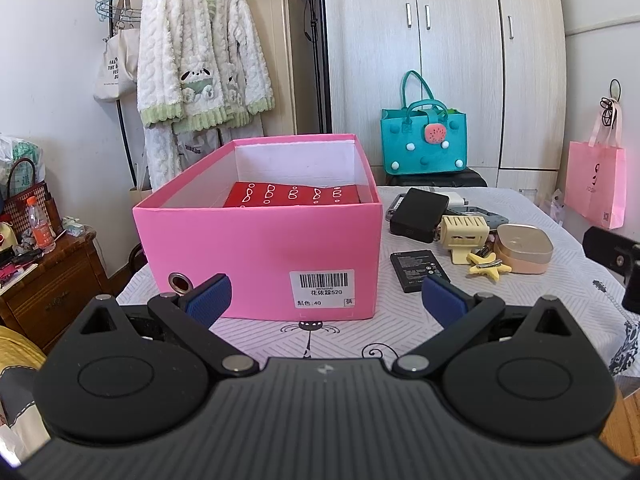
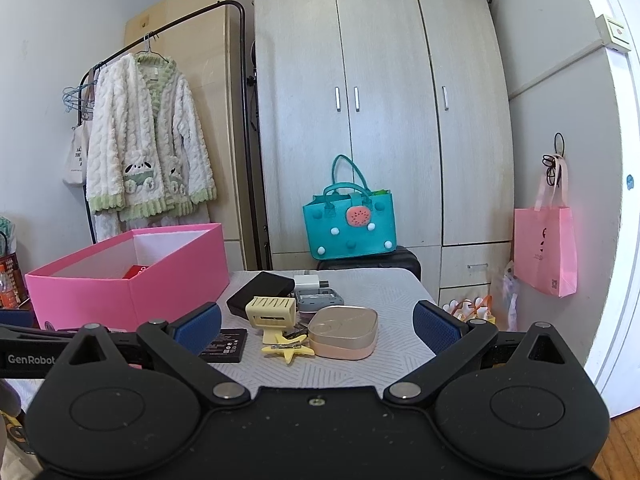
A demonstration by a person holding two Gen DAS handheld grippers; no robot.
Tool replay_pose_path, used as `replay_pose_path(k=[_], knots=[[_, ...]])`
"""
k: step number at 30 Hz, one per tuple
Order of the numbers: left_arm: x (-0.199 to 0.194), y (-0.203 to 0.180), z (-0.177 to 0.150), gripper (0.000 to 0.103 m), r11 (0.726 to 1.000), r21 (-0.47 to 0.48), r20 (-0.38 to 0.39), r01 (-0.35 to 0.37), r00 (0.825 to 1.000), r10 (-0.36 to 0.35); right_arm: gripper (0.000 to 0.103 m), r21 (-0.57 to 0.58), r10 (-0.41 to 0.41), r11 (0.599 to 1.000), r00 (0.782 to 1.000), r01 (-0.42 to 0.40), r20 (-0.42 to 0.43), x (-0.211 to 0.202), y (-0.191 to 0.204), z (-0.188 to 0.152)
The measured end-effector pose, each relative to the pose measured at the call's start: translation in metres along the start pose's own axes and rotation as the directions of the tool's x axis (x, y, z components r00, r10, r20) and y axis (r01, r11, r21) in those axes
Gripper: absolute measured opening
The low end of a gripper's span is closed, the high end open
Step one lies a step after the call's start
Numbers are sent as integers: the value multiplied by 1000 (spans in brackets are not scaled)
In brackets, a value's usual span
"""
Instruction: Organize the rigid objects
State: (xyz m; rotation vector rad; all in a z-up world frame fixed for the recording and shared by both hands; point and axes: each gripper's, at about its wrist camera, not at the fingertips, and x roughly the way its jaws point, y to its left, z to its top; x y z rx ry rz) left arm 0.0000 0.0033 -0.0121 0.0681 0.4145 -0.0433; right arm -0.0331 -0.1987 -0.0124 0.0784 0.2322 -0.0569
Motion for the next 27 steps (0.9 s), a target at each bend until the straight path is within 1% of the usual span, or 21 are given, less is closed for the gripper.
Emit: replay_pose_path(k=[5,9,11,13,15,17,19,22,25,27], knots=[[9,-1,4,103,1000,-1,-24,13,1000,-13,103,1,4,1000,1000,-4,-11,9,1,4],[16,2,13,103,999,-4,-45,35,998,-35,103,38,32,999,999,-31,-22,18,0,9],[17,3,17,103,999,0,-48,41,998,-41,103,54,46,997,999,-47,13,19,-2,10],[18,5,22,103,999,-1,-51,43,998,-43,103,64,57,996,996,-61,67,20,-3,11],[19,10,29,103,998,-10,-73,61,995,-62,103,59,67,996,994,-73,89,22,-5,14],[18,19,39,103,993,-37,-83,109,990,-112,103,34,91,995,994,-93,56,30,-6,21],[17,29,49,103,991,-46,-86,127,988,-131,103,19,99,995,995,-99,9,39,-10,27],[17,45,64,100,991,-19,-81,136,987,-137,103,18,103,995,993,-102,-56,52,-15,31],[22,63,80,101,994,7,-62,111,992,-111,103,9,97,995,989,-97,-108,65,-19,28],[27,76,89,102,994,13,-46,108,993,-107,103,-5,83,996,987,-85,-138,73,-21,23]])
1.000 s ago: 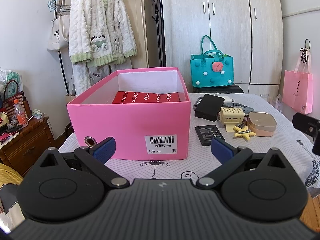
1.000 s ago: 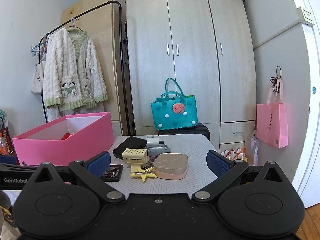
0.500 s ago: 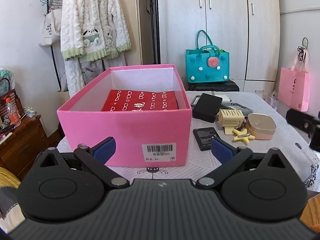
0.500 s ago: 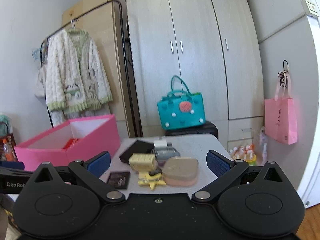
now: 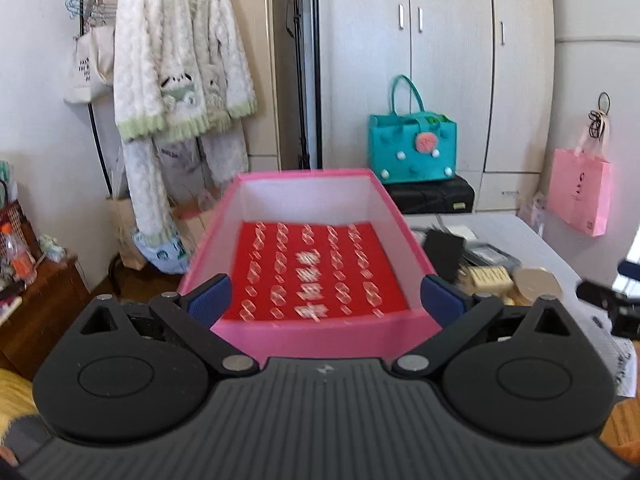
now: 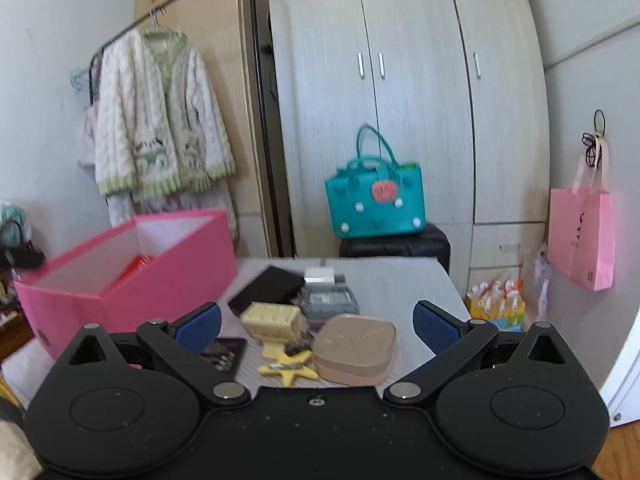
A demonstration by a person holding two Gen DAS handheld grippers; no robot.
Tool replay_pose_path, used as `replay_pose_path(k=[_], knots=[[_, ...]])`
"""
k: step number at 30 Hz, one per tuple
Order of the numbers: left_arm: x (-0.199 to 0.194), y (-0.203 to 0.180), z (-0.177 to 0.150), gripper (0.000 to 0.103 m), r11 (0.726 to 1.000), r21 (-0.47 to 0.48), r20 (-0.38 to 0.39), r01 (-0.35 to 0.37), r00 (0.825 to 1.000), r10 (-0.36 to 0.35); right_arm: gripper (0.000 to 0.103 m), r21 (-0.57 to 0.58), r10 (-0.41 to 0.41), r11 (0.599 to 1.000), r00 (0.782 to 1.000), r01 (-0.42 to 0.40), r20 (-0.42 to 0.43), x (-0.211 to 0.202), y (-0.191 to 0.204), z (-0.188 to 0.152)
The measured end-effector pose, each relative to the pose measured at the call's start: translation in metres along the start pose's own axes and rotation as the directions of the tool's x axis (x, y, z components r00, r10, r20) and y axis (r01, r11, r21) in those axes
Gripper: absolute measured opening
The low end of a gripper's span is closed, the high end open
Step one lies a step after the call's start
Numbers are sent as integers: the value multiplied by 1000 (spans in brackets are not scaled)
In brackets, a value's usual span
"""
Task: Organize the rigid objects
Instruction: 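Reach the right gripper to the beige compact case and grasp it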
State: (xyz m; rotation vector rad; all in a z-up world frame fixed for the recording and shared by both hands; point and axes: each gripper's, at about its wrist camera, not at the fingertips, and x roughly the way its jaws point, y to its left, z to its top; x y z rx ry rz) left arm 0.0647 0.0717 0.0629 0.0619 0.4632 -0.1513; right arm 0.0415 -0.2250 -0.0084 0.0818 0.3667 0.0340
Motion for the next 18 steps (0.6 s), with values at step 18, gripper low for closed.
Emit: replay_pose_path(k=[18], knots=[[112,75,49,68,981,174,-256,-90,957,133,94,84,-42,995,976,61,-216,92,-22,-14]])
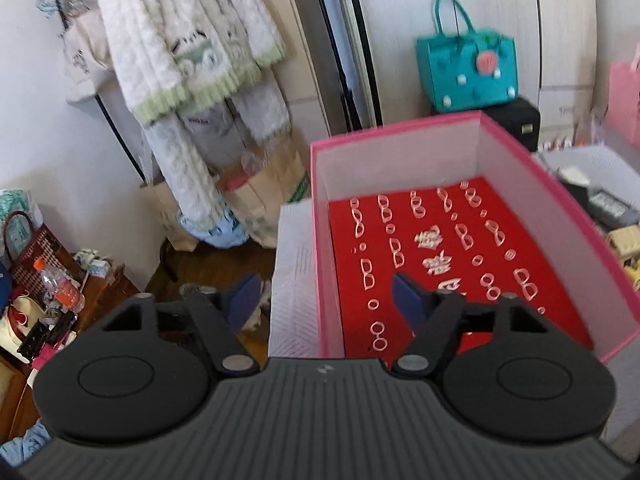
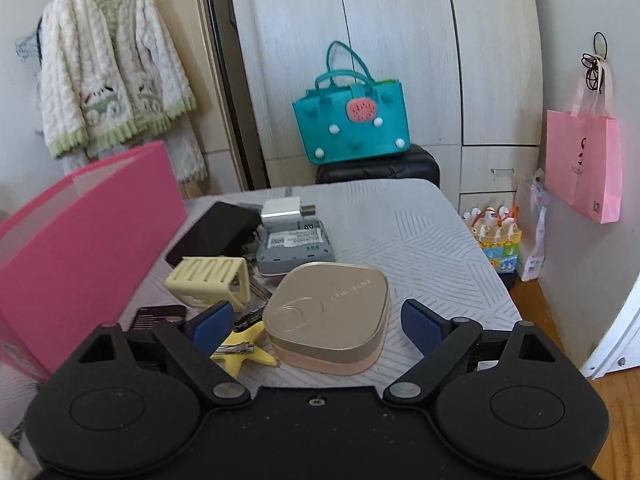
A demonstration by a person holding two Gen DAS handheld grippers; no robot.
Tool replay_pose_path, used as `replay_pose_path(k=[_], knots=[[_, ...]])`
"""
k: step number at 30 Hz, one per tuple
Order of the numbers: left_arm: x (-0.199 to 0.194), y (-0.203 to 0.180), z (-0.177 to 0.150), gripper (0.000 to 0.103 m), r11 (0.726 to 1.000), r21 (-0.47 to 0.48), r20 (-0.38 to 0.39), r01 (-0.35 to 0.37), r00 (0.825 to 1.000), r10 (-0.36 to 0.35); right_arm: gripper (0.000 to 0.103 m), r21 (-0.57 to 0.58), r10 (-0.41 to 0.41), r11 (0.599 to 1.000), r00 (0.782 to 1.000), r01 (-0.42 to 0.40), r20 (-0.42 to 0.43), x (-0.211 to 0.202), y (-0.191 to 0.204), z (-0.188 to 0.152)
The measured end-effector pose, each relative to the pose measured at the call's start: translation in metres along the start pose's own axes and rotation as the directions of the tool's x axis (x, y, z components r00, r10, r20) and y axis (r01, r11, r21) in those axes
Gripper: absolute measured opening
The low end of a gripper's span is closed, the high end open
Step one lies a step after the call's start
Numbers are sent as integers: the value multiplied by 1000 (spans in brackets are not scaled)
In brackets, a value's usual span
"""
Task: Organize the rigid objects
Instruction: 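Reach the right gripper to the beige compact case and grasp it, then carry the beige case into the pink box and release it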
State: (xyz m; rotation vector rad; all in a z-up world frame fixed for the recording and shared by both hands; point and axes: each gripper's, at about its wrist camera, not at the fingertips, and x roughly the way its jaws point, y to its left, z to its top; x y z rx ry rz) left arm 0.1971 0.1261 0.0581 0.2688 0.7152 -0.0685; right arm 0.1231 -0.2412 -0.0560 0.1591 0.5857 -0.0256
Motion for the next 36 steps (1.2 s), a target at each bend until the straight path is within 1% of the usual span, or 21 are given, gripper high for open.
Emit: replay_pose_path(k=[1,3,4,5,6,7,10,13,17,20,23,25,27,33,36], knots=[[6,3,0,66,1000,-2,-18,11,1000,-11,94,-2,-9,1000,1000,9,-15,5,1,0],[15,6,1,54,1000,-9,-60,25,998,-25,94,0,-26,1000,999,26,-42,14,3,0],[20,7,1,51,999,-11,-77,32,997,-33,93,1,-36,999,998,36,-51,17,3,0],[25,9,2,44,999,-11,-89,36,995,-37,91,1,-52,999,997,52,-62,21,3,1],[28,9,2,33,999,-6,-98,32,995,-32,84,9,-60,998,996,60,-65,22,2,1],[31,9,2,28,1000,3,-103,27,994,-27,82,19,-53,998,996,54,-70,22,0,2],[36,9,2,20,999,35,-104,18,994,-14,81,34,-38,999,995,42,-92,22,-4,6],[39,10,5,18,999,44,-110,25,994,-20,82,8,-33,999,993,35,-115,24,-3,10],[47,12,9,18,999,29,-126,33,992,-29,83,19,-37,999,991,39,-131,31,-3,14],[55,12,9,18,999,26,-139,37,990,-34,84,-1,-56,998,990,56,-130,38,0,15],[62,13,8,18,999,14,-171,49,984,-46,82,-34,-77,997,988,73,-136,41,4,17],[63,14,7,14,998,10,-174,67,983,-64,82,-23,-62,998,987,59,-145,39,0,19],[61,17,8,6,995,-2,-174,99,980,-98,82,1,-37,999,988,38,-148,33,-4,22],[60,17,7,6,993,12,-159,115,981,-112,82,13,-13,1000,993,15,-119,13,-4,34],[60,18,7,6,992,11,-150,128,981,-125,82,6,12,1000,995,-12,-103,4,1,47]])
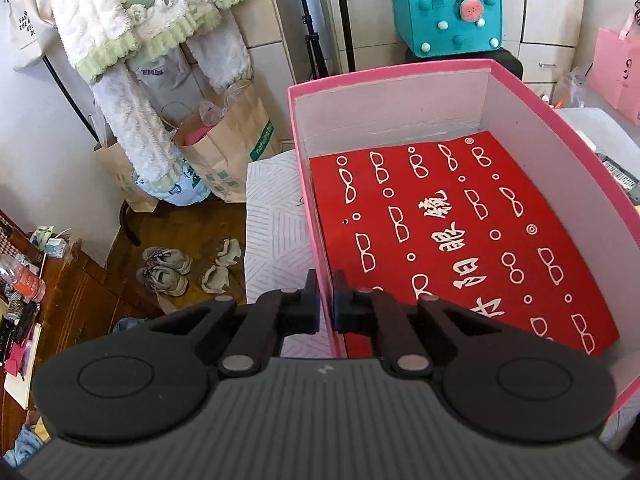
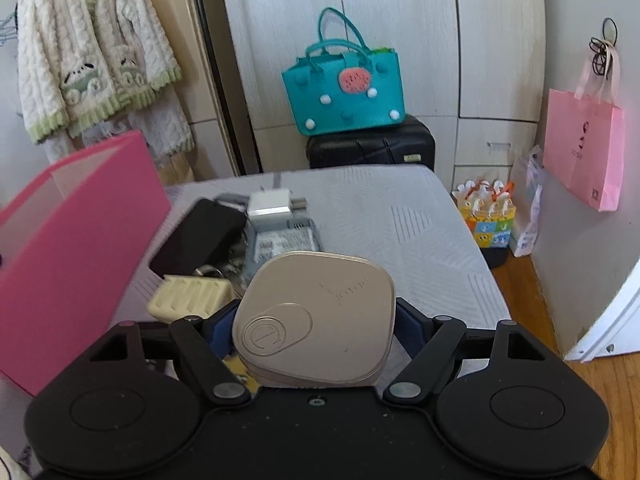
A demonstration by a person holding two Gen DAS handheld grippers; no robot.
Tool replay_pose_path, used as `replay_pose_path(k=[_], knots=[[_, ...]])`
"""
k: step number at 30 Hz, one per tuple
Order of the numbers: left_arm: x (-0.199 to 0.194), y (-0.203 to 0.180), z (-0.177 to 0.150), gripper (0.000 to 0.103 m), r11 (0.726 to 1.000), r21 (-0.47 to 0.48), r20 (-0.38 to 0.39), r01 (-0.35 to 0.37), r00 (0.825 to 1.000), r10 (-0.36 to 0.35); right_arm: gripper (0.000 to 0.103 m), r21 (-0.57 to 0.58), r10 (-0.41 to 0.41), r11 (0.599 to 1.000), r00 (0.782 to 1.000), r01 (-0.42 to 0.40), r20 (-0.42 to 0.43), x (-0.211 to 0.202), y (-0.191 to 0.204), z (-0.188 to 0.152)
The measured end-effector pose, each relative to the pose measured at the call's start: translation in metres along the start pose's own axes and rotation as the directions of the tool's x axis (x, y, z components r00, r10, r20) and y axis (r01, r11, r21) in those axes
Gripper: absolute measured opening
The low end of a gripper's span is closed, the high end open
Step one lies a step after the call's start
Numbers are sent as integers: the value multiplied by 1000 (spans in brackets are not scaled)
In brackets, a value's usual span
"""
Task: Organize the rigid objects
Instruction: 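Carry the beige case into the pink box and release it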
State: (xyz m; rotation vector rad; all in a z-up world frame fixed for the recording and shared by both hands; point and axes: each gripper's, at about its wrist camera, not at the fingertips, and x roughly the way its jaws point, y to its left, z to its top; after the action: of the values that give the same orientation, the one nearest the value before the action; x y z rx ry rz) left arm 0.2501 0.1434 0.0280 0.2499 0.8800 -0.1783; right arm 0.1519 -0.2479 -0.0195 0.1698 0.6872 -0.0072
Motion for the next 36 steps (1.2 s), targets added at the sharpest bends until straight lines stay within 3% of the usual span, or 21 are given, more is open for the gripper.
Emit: replay_pose_path(k=[4,8,11,15,20,22,26,31,36], knots=[[-1,1,-2,6,1000,1,16,8,1000,-8,82,-33,85,996,996,-84,24,-13,11,24],[-1,4,-4,6,1000,-23,26,21,999,-20,82,-78,240,968,971,-238,22,-23,34,56],[-2,4,-4,6,999,-26,31,24,999,-23,82,-125,360,925,933,-358,-3,-24,61,81],[-4,-2,-6,5,1000,5,42,6,999,-6,82,-173,504,839,857,-515,-109,-12,110,109],[-6,-2,-6,6,1000,-4,36,20,999,-20,82,-189,559,754,766,-629,-318,35,184,132],[-7,-1,-6,6,1000,-6,37,20,999,-20,82,-181,542,749,746,-638,-386,62,209,137],[-7,0,-6,7,999,-13,37,31,999,-30,82,-205,459,775,756,-598,-467,114,250,141],[-6,0,-5,7,998,-27,38,49,998,-48,82,-186,376,819,753,-542,-540,176,279,135],[-3,2,-5,7,998,-38,37,54,998,-53,82,-246,308,835,787,-493,-534,207,289,121]])
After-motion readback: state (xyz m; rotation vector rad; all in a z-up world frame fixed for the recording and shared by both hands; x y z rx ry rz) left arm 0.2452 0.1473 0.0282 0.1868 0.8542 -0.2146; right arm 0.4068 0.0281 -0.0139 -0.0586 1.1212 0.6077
